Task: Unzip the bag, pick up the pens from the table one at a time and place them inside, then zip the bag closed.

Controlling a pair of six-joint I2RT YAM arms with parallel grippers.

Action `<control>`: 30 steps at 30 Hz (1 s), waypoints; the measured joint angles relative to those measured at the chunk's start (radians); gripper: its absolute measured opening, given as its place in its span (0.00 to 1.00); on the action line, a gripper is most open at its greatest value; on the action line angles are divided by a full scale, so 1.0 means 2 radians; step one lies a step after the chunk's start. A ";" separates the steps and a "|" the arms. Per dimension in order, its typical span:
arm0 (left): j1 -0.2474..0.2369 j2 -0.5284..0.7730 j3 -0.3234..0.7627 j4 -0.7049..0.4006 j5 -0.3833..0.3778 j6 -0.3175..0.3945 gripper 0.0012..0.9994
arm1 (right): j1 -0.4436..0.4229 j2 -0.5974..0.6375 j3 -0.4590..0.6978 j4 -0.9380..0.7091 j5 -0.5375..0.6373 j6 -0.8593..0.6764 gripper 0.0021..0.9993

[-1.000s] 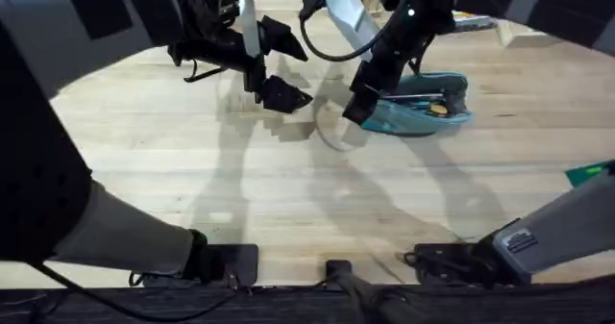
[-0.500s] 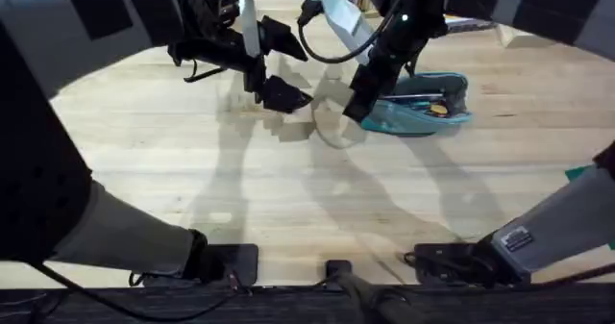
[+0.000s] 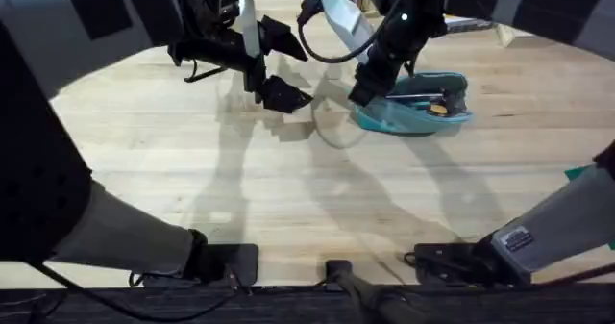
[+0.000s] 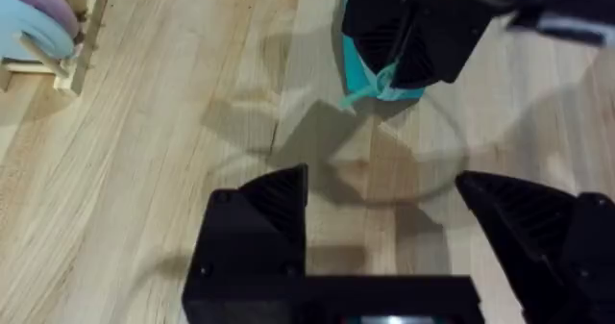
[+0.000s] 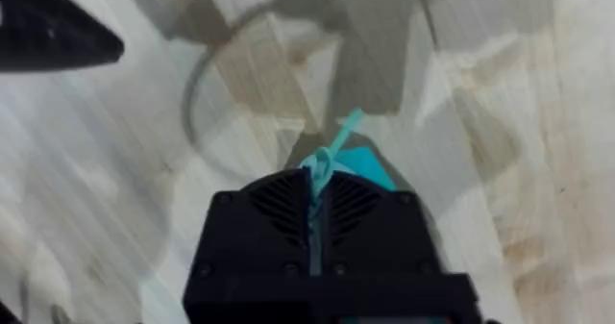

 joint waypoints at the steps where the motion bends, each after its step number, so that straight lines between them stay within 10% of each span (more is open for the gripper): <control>1: 0.000 0.000 0.000 0.000 0.000 0.000 0.95 | 0.000 0.000 0.000 0.000 0.000 0.000 0.04; 30: 0.000 0.000 0.000 0.000 0.000 0.000 0.95 | 0.000 -0.068 -0.006 0.024 0.011 0.119 0.03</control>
